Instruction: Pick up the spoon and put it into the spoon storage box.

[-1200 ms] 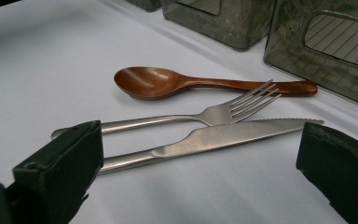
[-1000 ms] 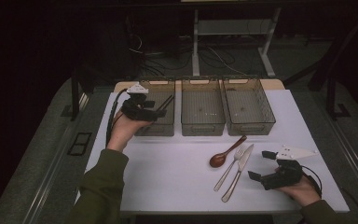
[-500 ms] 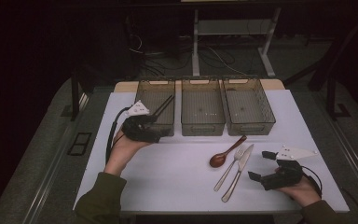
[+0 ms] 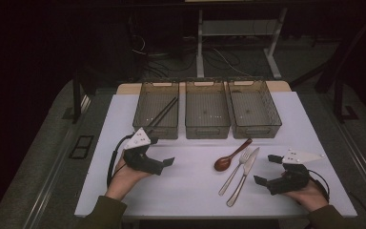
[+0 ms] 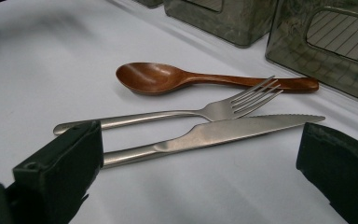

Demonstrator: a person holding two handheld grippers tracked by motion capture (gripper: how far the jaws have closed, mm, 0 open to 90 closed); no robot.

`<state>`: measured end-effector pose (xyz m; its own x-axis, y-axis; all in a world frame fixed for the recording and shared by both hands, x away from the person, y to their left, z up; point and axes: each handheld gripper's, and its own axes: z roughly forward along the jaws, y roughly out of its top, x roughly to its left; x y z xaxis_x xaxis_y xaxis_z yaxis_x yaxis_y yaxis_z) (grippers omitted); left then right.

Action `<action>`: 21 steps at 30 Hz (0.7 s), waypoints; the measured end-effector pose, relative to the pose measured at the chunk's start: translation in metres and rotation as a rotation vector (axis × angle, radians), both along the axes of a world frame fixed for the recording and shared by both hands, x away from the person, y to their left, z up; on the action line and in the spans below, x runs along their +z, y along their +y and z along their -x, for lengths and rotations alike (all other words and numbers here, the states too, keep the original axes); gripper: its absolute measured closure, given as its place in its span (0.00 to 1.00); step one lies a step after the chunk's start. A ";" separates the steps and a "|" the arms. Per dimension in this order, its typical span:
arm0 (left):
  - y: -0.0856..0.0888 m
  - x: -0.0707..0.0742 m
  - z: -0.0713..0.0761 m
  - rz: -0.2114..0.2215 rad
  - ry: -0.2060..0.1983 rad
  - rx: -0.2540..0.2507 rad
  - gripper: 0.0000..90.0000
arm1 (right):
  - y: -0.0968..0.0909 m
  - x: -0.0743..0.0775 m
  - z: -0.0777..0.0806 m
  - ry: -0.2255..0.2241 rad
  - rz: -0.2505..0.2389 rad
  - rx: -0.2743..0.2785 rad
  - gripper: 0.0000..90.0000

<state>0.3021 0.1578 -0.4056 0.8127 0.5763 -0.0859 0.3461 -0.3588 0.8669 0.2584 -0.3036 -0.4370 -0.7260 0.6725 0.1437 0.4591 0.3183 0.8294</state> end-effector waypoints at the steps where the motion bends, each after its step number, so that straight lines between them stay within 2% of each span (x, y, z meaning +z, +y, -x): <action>1: 0.000 -0.003 0.003 -0.003 0.004 0.000 0.00 | 0.000 0.000 0.000 0.000 -0.001 0.001 0.00; 5: 0.002 -0.010 0.013 -0.012 0.004 0.000 0.00 | 0.000 0.000 0.001 -0.002 0.003 0.004 0.00; 13: 0.007 -0.020 0.030 0.000 0.007 -0.007 0.00 | 0.001 0.000 0.001 0.008 0.016 0.007 0.00; 17: 0.006 -0.025 0.031 -0.020 0.020 -0.016 0.00 | 0.003 0.003 -0.001 0.020 0.025 0.018 0.00; 19: 0.005 -0.026 0.030 -0.025 0.020 -0.019 0.00 | 0.006 0.006 -0.002 0.015 0.026 0.037 0.05; 21: 0.004 -0.027 0.030 -0.027 0.025 -0.022 0.00 | 0.009 0.007 -0.004 0.017 0.028 0.046 0.06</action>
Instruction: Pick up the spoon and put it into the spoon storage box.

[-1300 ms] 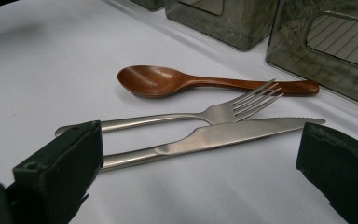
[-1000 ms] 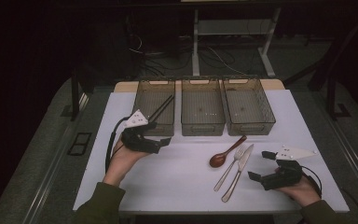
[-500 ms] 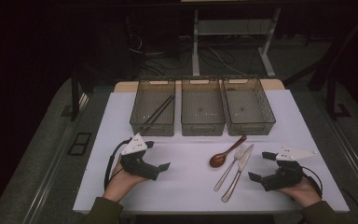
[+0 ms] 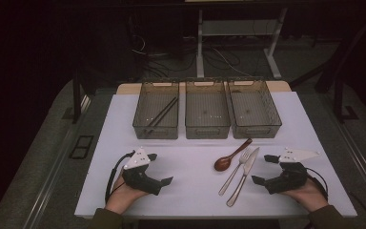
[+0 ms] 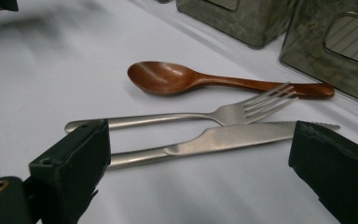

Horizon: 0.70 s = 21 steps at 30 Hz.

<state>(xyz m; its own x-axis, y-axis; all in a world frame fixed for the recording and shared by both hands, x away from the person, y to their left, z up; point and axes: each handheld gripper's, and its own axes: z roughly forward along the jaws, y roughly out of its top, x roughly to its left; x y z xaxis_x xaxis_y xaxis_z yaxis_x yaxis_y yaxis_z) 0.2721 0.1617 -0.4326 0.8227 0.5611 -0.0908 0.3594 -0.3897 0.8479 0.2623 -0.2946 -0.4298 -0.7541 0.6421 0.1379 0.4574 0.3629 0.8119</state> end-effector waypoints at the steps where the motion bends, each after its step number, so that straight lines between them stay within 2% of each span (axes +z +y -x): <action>1: -0.001 -0.001 0.000 0.001 0.002 0.001 0.00 | 0.001 0.001 -0.001 0.004 0.004 0.008 0.07; 4: -0.002 -0.002 -0.001 -0.004 0.008 -0.002 0.00 | 0.005 0.001 -0.006 0.016 -0.002 0.018 0.08; 6: -0.003 -0.003 -0.001 -0.008 0.011 -0.007 0.00 | 0.006 0.002 -0.008 0.024 -0.010 0.030 0.14; 12: -0.004 -0.004 -0.001 -0.015 0.019 -0.008 0.00 | 0.011 0.004 -0.013 0.052 -0.026 0.039 0.20; 21: -0.006 -0.005 -0.001 -0.016 0.021 -0.013 0.00 | 0.028 0.003 -0.027 0.057 -0.029 0.081 0.26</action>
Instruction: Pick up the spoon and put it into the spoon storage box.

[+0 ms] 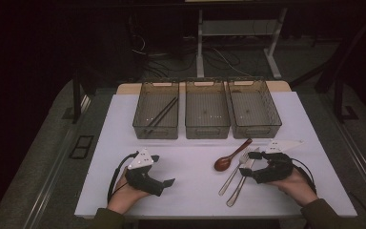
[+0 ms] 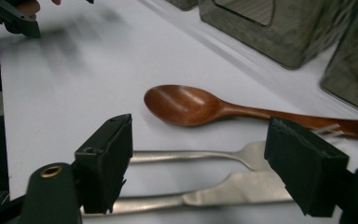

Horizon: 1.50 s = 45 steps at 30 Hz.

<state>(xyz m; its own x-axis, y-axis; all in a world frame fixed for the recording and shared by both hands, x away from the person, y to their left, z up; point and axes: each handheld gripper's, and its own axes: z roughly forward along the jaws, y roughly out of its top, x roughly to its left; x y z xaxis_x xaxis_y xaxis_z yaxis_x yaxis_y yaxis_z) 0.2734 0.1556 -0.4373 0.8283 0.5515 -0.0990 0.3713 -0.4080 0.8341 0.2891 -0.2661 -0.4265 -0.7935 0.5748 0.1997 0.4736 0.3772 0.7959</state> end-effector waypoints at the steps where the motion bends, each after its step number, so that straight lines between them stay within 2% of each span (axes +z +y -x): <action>1: 0.000 0.000 0.000 0.000 0.000 0.000 0.00 | 0.002 0.000 -0.002 0.007 0.003 0.002 0.27; 7: -0.001 0.000 0.000 0.002 0.004 -0.001 0.00 | 0.013 -0.001 -0.009 0.014 0.028 0.028 0.35; 11: -0.001 0.000 0.000 0.003 0.003 -0.003 0.00 | 0.017 -0.004 -0.014 0.021 0.042 0.033 0.45; 21: -0.001 0.001 0.001 0.002 0.003 -0.006 0.00 | 0.039 -0.012 -0.012 0.046 0.104 0.150 0.84; 26: -0.001 0.001 0.001 0.003 0.004 -0.006 0.00 | 0.048 -0.017 -0.015 0.050 0.150 0.167 0.97; 31: -0.001 0.001 0.001 0.007 0.002 -0.004 0.00 | 0.056 -0.020 -0.020 0.056 0.165 0.176 0.98; 45: -0.001 0.002 0.001 0.012 -0.001 -0.003 0.00 | 0.071 -0.021 -0.036 0.044 0.163 0.164 0.99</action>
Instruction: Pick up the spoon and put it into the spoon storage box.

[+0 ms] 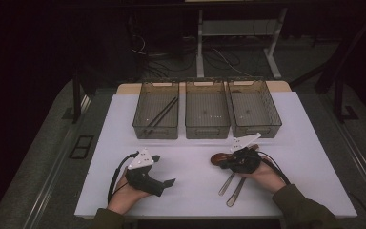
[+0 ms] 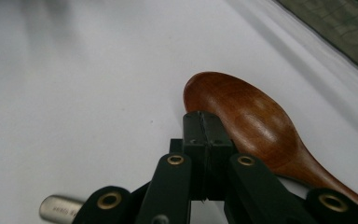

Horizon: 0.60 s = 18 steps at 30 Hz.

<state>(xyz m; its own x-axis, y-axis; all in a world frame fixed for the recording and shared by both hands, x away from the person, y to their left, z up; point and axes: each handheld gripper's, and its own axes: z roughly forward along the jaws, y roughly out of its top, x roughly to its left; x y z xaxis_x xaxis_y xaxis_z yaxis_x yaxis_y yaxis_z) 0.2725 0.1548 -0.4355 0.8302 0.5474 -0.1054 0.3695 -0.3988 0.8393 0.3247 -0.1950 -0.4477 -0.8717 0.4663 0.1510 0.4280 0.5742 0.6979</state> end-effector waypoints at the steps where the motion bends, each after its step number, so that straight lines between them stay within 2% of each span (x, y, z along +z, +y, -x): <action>1: 0.000 0.000 0.000 0.000 0.000 0.000 0.00 | 0.000 0.000 -0.001 0.000 0.002 -0.003 0.98; 15: 0.000 0.001 0.000 0.000 -0.001 -0.003 0.00 | 0.008 0.000 -0.021 0.000 -0.011 -0.042 0.98; 18: 0.000 0.001 0.000 0.000 -0.001 -0.004 0.00 | 0.004 0.004 -0.020 0.000 -0.029 -0.048 0.94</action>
<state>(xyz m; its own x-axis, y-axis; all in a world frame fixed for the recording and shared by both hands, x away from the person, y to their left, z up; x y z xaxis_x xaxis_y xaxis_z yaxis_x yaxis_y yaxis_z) 0.2726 0.1552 -0.4349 0.8324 0.5442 -0.1046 0.3671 -0.4001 0.8397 0.3452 -0.1910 -0.4435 -0.8484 0.5032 0.1644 0.4544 0.5328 0.7139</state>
